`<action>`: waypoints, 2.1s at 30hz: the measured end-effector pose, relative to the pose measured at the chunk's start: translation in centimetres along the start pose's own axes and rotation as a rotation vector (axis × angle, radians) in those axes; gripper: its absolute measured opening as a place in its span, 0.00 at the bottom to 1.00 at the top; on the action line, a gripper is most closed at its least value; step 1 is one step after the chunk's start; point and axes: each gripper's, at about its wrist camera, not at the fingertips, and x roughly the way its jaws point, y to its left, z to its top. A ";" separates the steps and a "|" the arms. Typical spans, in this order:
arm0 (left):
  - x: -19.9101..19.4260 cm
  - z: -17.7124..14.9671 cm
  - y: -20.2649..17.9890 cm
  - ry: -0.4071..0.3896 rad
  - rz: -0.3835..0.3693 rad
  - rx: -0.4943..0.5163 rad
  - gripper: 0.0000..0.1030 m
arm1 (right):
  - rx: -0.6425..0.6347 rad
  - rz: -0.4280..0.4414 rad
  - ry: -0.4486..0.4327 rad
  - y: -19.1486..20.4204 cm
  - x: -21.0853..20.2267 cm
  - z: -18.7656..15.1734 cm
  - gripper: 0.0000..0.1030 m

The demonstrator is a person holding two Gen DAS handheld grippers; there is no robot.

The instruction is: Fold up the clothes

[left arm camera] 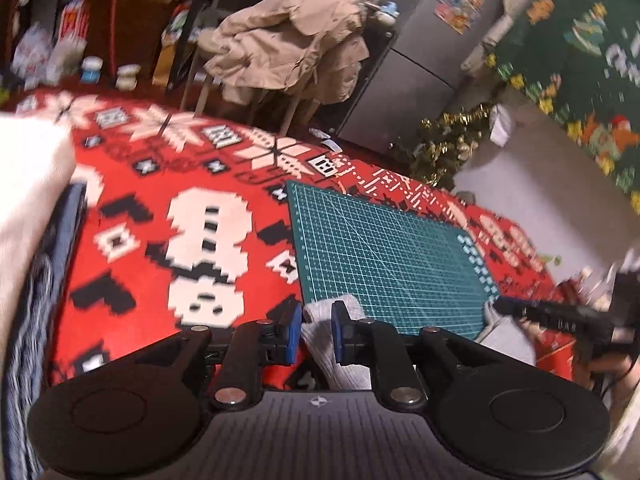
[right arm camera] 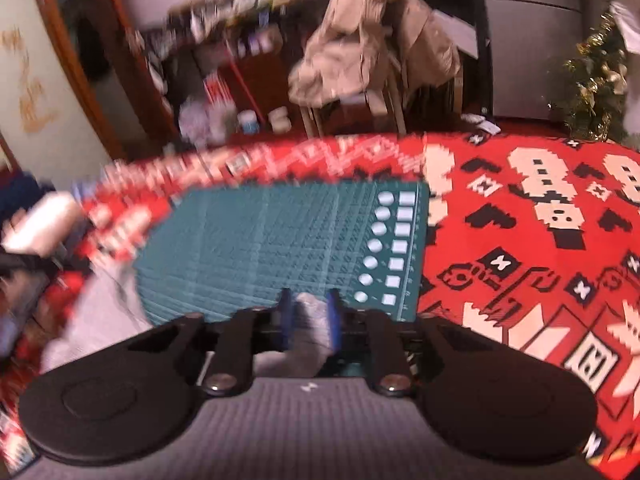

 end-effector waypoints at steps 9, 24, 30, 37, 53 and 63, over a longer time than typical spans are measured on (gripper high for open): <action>2.3 0.6 -0.7 0.031 0.000 0.121 0.12 | 0.153 -0.033 -0.091 -1.0 -0.8 -0.1 0.16; -0.6 2.0 -4.3 0.018 -0.005 0.201 0.37 | 0.166 -0.082 -0.085 6.0 -9.5 -4.8 0.28; -5.0 -0.7 -6.0 -0.004 -0.110 0.217 0.44 | 0.159 -0.091 -0.093 10.8 -12.3 -8.5 0.34; -2.4 -2.0 -3.0 0.099 -0.185 -0.026 0.19 | 0.234 -0.093 -0.115 13.1 -13.0 -12.3 0.36; -3.5 -3.6 -6.4 -0.022 -0.029 0.253 0.02 | 0.340 -0.065 -0.144 12.2 -11.7 -12.7 0.36; -1.4 -4.2 -4.4 0.047 0.016 0.173 0.02 | 0.266 -0.142 -0.111 11.2 -9.9 -11.6 0.02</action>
